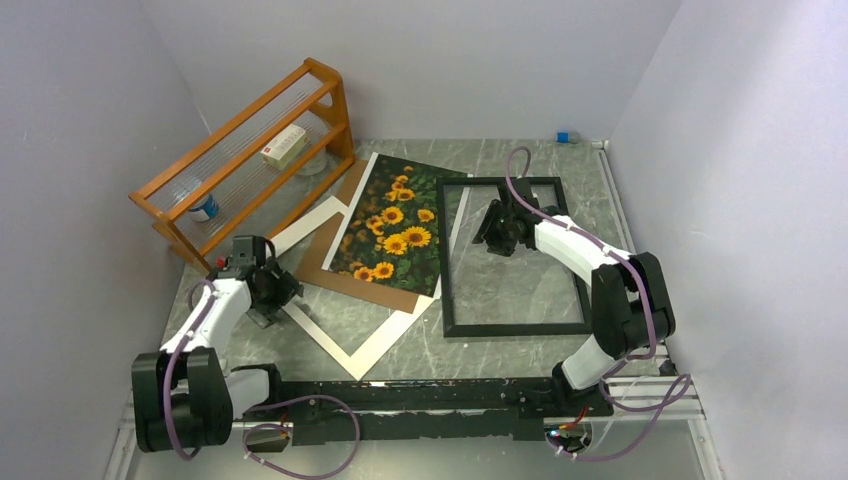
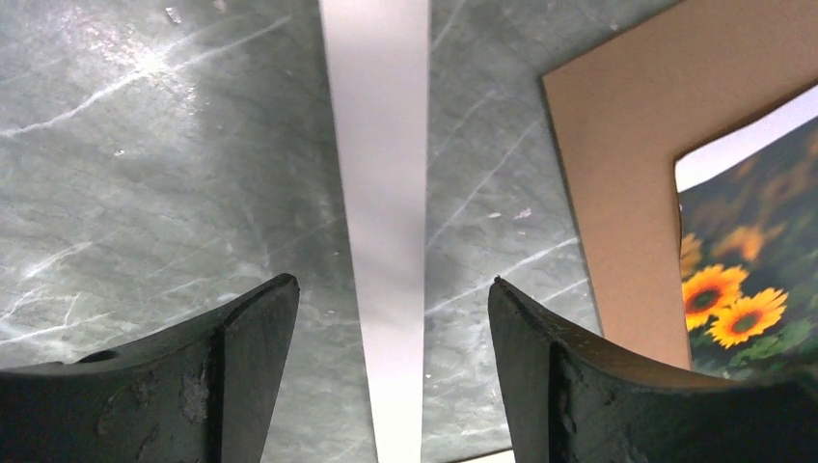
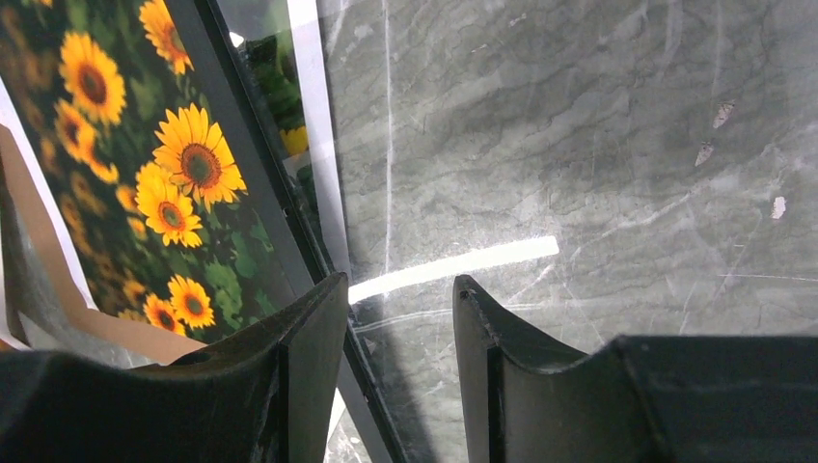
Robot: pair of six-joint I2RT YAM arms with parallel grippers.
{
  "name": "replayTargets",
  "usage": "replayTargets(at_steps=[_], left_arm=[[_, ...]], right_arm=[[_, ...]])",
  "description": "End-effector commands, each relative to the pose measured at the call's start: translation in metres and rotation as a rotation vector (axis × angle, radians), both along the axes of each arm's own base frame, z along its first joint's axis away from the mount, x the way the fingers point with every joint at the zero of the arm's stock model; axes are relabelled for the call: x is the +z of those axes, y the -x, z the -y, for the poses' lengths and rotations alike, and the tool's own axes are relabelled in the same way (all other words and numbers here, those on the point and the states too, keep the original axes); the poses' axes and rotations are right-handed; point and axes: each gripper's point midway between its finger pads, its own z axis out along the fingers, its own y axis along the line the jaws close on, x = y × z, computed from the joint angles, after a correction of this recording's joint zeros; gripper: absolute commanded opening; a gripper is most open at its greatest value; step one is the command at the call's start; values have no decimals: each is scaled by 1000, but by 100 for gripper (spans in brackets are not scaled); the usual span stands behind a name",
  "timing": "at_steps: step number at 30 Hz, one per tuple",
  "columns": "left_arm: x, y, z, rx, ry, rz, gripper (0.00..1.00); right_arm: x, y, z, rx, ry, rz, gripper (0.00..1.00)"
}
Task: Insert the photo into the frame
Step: Pick up the photo frame item at the center of the board.
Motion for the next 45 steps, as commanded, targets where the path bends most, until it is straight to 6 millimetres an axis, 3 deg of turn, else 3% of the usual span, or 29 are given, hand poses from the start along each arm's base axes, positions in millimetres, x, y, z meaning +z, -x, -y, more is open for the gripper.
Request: replayTargets(at_steps=[1,10,19,21,23,25,27,32,35,45], left_arm=[[-7,-3,-8,57,-5,80,76],[5,-41,16,62,235,413,67],[21,-41,14,95,265,434,36],[30,-39,12,98,257,446,33],[36,-38,10,99,253,455,36],[44,-41,13,83,276,493,56],[50,-44,19,67,317,523,66],[55,-49,30,44,414,545,68],[54,-50,28,52,418,548,60],[56,-37,26,0,361,472,15]], right_arm=[[10,-9,-2,17,11,31,48],[15,-7,-1,43,27,32,48],[22,-4,4,40,45,45,48],[24,-3,5,41,45,48,48],[25,-2,4,45,43,47,48],[25,-1,4,51,45,44,48],[25,-1,5,53,48,41,48],[25,-2,4,65,52,38,48],[24,-2,4,68,52,38,48],[29,-3,5,81,67,47,48]])
